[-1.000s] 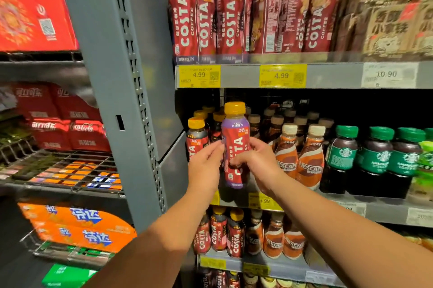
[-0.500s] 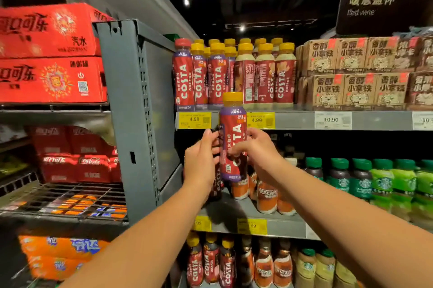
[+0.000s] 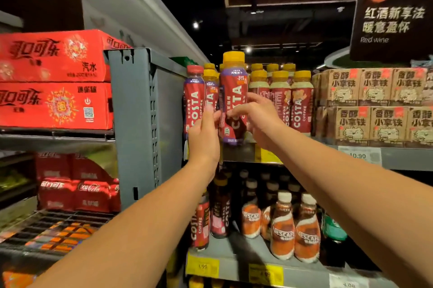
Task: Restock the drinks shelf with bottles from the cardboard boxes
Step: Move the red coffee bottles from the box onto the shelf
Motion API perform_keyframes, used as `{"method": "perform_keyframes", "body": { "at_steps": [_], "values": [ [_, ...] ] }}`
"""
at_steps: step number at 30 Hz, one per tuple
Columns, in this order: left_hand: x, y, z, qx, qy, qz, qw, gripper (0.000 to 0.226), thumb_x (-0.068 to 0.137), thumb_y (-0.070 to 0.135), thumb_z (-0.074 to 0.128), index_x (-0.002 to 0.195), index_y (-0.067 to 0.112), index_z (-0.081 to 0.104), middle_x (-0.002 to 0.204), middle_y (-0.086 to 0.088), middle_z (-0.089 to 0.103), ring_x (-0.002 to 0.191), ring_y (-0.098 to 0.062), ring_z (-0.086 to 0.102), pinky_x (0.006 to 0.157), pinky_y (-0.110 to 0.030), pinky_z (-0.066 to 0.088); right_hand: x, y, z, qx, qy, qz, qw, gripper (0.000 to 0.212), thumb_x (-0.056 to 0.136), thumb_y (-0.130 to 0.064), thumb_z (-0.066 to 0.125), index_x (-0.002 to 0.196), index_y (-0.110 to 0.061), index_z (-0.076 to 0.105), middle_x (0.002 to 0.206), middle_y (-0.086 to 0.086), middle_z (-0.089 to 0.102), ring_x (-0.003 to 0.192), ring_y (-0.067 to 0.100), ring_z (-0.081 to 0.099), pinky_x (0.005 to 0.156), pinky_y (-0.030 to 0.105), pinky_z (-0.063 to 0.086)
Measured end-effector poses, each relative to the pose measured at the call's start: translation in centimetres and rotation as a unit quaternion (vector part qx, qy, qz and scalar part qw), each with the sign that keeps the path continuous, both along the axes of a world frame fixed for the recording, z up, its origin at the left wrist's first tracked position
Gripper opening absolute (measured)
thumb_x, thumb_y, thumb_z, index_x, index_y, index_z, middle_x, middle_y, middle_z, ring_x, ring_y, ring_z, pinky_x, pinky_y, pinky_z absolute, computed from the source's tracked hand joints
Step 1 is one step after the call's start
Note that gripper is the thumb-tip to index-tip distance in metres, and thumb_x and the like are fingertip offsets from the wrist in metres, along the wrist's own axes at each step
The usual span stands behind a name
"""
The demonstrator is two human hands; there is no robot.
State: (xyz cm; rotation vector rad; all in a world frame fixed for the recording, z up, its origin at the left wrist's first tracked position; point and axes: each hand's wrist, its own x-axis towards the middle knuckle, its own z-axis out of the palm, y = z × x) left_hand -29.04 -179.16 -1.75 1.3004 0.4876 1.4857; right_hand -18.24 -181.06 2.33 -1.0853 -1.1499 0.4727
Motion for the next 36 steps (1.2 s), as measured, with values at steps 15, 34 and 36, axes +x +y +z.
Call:
{"method": "perform_keyframes", "body": {
  "at_steps": [15, 34, 36],
  "values": [
    [0.9, 5.2, -0.1, 0.011, 0.022, 0.087, 0.996, 0.041, 0.099, 0.046, 0.034, 0.100, 0.021, 0.066, 0.093, 0.011, 0.063, 0.085, 0.000, 0.058, 0.064, -0.013, 0.040, 0.3, 7.1, 0.3, 0.020, 0.029, 0.010, 0.999, 0.029, 0.075, -0.008, 0.071, 0.103, -0.018, 0.066, 0.101, 0.006, 0.071, 0.094, 0.026, 0.069, 0.085, 0.047, 0.056],
    [1.1, 5.0, -1.7, 0.067, 0.128, 0.215, 0.966, 0.056, 0.099, 0.049, 0.024, 0.111, 0.013, 0.065, 0.103, 0.003, 0.058, 0.096, -0.009, 0.052, 0.060, -0.010, 0.032, -0.4, 6.7, -1.2, 0.020, -0.028, -0.130, 0.991, 0.039, 0.072, -0.019, 0.081, 0.107, -0.015, 0.066, 0.101, -0.003, 0.068, 0.091, 0.013, 0.066, 0.075, 0.028, 0.055],
    [1.0, 4.8, -1.7, 0.069, 0.137, 0.208, 0.966, 0.055, 0.099, 0.049, 0.024, 0.108, 0.014, 0.066, 0.102, 0.003, 0.059, 0.098, -0.010, 0.051, 0.060, -0.009, 0.031, -0.4, 6.6, -1.1, 0.004, -0.034, -0.153, 0.988, 0.047, 0.070, -0.023, 0.083, 0.111, -0.013, 0.064, 0.106, 0.000, 0.067, 0.095, 0.015, 0.065, 0.080, 0.032, 0.056]
  ]
}}
